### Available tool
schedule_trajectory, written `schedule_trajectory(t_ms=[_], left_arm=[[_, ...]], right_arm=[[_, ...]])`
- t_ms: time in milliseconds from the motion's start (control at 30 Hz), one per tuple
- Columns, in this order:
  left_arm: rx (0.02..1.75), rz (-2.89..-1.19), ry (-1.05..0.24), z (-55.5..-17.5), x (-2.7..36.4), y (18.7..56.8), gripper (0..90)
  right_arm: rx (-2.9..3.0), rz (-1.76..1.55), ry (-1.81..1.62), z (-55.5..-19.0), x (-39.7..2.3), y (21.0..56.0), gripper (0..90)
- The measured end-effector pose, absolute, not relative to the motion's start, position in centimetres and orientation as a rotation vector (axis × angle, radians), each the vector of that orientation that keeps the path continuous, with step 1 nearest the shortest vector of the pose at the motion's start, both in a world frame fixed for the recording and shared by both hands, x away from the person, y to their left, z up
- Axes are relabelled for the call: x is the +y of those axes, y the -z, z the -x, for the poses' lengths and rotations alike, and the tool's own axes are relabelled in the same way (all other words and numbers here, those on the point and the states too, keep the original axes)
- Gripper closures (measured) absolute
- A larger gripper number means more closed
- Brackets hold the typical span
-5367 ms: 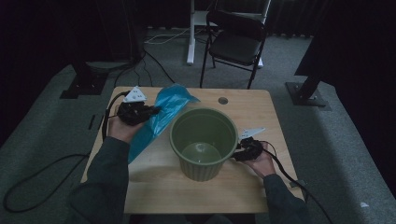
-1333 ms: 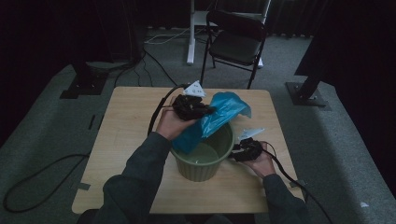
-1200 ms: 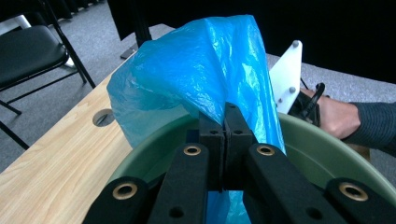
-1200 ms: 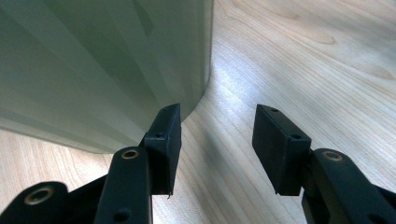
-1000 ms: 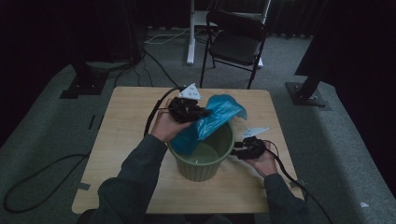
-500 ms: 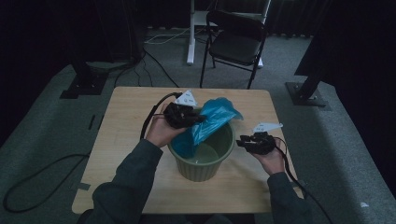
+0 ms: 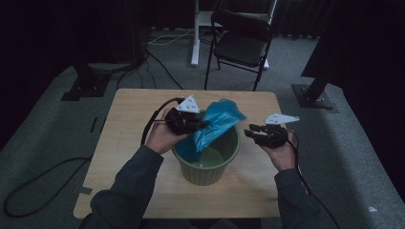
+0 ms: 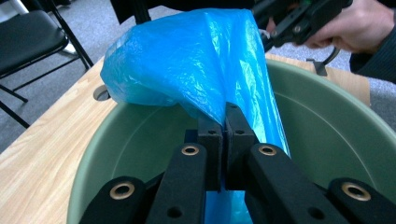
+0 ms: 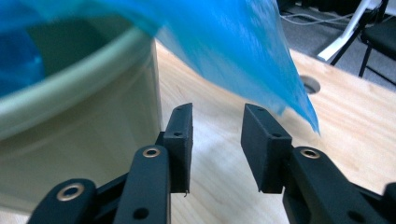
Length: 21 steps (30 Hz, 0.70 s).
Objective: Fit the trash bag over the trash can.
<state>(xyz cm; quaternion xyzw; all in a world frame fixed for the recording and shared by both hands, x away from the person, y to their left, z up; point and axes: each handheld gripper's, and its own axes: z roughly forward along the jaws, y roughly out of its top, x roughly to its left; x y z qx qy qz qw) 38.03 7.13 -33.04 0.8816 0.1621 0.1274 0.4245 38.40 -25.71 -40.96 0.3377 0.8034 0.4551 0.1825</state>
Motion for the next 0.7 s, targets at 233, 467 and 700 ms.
schedule_trajectory(t_ms=[233, 467, 700], left_arm=[[0.400, -2.217, -0.311, -37.7, 7.4, 33.5, 86.6], [0.388, -2.228, -0.312, -37.3, 7.5, 33.5, 85.4], [0.390, -2.245, -0.308, -37.1, 7.8, 33.9, 83.9]], right_arm=[[2.261, -0.912, -1.249, -39.1, -24.6, 39.7, 54.8], [2.278, -0.860, -1.197, -39.5, -23.3, 39.2, 59.7], [2.246, -0.846, -1.216, -39.5, -23.3, 38.4, 77.5]])
